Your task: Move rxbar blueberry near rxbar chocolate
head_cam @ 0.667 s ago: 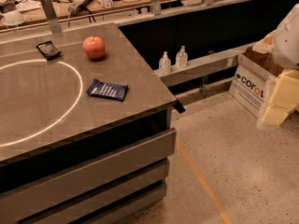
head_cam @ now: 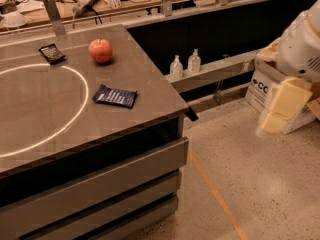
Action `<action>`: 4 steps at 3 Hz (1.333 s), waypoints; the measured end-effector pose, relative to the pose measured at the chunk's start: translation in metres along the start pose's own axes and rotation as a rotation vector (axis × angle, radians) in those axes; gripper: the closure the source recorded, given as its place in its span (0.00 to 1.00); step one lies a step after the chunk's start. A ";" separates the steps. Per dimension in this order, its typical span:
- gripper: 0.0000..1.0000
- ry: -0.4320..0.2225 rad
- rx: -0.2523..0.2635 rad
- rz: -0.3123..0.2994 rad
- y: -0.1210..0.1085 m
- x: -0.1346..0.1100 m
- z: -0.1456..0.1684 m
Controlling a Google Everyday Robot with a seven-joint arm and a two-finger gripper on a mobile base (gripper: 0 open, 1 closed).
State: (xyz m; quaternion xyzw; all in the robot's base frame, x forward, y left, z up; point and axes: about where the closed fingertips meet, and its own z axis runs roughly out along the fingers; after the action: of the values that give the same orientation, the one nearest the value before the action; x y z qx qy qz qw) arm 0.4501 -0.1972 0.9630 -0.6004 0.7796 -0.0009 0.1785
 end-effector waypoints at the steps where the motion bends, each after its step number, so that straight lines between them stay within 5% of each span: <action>1: 0.00 -0.218 -0.113 0.006 -0.006 -0.068 0.064; 3: 0.00 -0.289 -0.117 0.059 0.004 -0.086 0.078; 4: 0.00 -0.378 -0.089 0.067 0.005 -0.119 0.099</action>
Offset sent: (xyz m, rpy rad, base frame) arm 0.0347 0.0671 -0.0362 0.2045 0.0412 0.0644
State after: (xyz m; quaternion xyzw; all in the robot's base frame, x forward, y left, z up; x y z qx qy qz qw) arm 0.4990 -0.0634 0.9025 -0.5710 0.7509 0.1521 0.2949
